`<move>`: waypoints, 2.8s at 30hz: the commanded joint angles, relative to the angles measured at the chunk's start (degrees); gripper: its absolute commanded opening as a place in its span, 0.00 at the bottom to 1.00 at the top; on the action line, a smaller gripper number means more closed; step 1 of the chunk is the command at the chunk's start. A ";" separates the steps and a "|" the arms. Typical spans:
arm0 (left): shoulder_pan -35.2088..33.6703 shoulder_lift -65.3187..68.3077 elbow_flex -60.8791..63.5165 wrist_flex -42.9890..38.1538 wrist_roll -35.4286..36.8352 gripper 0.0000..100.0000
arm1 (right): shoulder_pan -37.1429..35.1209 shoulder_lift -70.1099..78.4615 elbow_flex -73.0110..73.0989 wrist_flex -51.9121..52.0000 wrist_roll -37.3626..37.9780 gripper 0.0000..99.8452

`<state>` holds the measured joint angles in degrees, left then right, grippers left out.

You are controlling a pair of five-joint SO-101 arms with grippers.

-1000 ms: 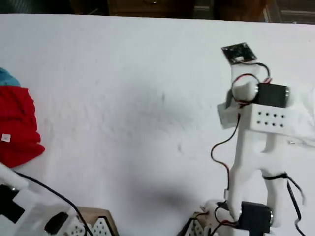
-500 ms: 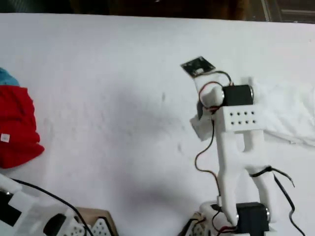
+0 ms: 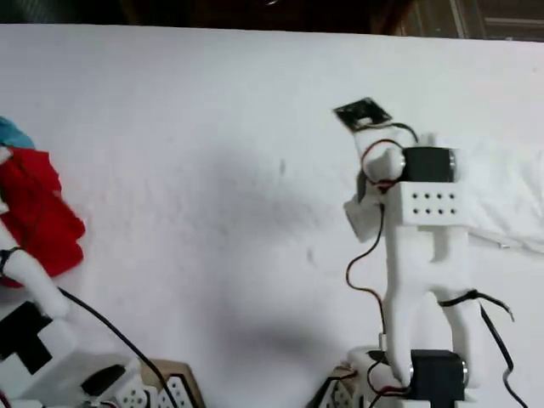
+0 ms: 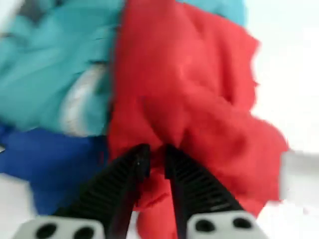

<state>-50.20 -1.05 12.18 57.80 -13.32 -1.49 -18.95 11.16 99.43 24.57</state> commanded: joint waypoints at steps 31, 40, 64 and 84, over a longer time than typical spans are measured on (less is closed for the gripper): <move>35.34 -3.08 -24.66 44.22 0.26 0.03 | 4.18 -2.59 -0.09 -1.80 0.35 0.21; 58.11 -12.92 -28.79 44.40 0.26 0.03 | 4.62 -2.68 -0.09 -1.71 0.53 0.21; 3.96 23.21 -29.32 18.55 0.70 0.19 | 4.18 -2.15 7.82 -11.91 0.53 0.21; 16.44 29.27 -32.66 32.26 9.32 0.02 | 4.18 -2.15 8.00 -11.82 0.53 0.21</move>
<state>-38.68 30.95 -16.92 83.82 -4.26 2.64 -18.95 19.43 88.26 24.57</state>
